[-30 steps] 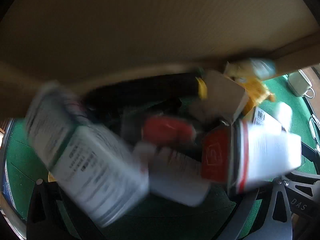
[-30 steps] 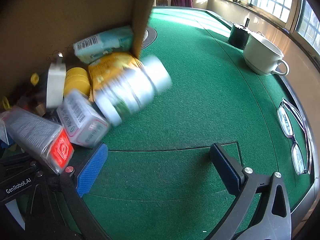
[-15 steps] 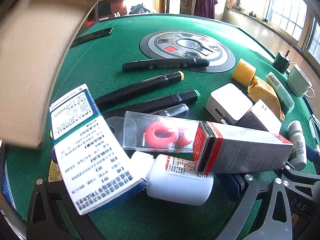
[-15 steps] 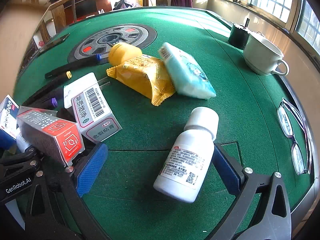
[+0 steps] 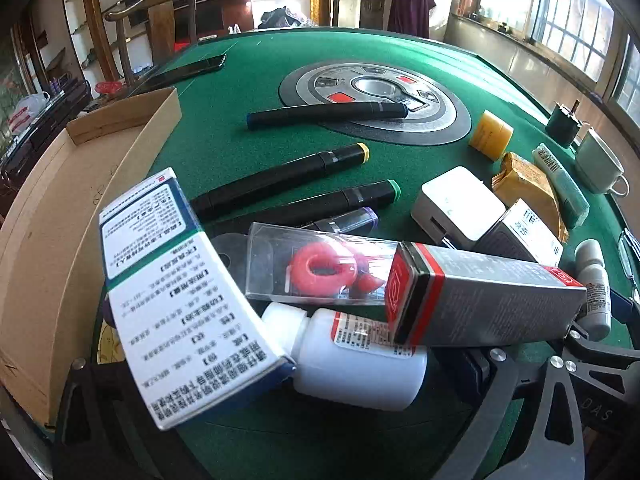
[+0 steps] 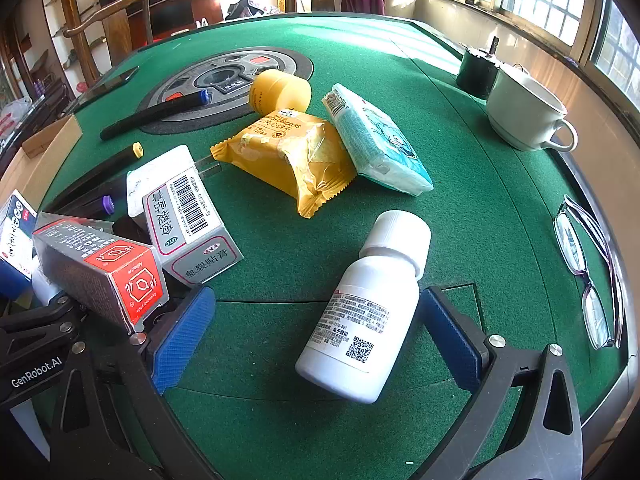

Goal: Organize objects

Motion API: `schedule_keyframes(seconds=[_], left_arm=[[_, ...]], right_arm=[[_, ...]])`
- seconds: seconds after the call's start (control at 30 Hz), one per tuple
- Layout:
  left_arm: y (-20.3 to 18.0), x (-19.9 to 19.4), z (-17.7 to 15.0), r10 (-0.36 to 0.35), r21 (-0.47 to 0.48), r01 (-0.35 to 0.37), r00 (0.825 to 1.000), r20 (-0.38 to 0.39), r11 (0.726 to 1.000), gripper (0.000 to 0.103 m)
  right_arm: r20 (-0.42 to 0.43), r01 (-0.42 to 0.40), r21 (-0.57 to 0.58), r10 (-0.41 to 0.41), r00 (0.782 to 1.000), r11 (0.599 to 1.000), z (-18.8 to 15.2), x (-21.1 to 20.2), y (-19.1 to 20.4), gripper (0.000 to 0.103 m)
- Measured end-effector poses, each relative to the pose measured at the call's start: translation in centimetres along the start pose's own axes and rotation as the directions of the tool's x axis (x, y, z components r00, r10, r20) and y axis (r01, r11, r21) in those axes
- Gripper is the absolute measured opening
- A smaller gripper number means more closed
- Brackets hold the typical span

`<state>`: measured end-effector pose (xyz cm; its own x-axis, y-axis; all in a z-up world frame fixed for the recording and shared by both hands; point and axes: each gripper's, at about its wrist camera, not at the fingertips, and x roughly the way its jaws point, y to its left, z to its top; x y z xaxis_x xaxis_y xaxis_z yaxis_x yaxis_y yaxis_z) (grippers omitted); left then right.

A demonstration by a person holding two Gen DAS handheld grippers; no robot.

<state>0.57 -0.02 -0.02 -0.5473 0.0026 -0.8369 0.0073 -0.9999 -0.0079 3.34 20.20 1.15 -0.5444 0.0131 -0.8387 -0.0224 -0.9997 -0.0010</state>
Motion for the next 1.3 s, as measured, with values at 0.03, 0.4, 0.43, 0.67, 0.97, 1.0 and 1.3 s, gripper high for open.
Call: schedule_keyframes(seconds=[0.03,0.4,0.43,0.67,0.97,1.0,1.3], left_arm=[[0.1,0.0,0.0,0.000,0.000,0.000,1.000,0.000,1.000,0.103],[0.0,-0.2,0.0,0.004,-0.001,-0.004,1.000,-0.001,1.000,0.103],[0.0,-0.2,0.0,0.005,-0.002,-0.005,1.000,0.000,1.000,0.103],[0.8,-0.4,0.9,-0.121,0.145,0.128,0.991,-0.060,0.981,0.102],[4.3,-7.9,-1.5,-0.278,0.209,0.255,0.957,0.086,0.944,0.102],[4.7,-8.1,-1.7,-0.291,0.208,0.268,0.953,0.089,0.941,0.102],[6.8,-9.4,-2.7,-0.327,0.205,0.298,0.937,0.122,0.932,0.086]], right_arm=[[0.000,-0.001,-0.001,0.001,1.000,1.000,0.0,0.0,0.0,0.103],[-0.024,-0.051,-0.072,0.050,0.998,0.996,0.9,0.7,-0.1,0.103],[-0.032,-0.064,-0.081,0.062,0.998,0.995,1.0,0.6,-0.3,0.103],[0.118,-0.080,-0.104,0.093,0.989,0.991,0.2,-4.7,-2.6,0.101],[0.108,-0.360,0.167,0.346,0.932,0.918,-1.7,-6.5,-9.4,0.101],[0.117,-0.365,0.192,0.348,0.930,0.911,-1.8,-6.4,-9.9,0.099],[0.049,-0.304,0.206,0.300,0.953,0.930,-0.7,-4.5,-8.1,0.078]])
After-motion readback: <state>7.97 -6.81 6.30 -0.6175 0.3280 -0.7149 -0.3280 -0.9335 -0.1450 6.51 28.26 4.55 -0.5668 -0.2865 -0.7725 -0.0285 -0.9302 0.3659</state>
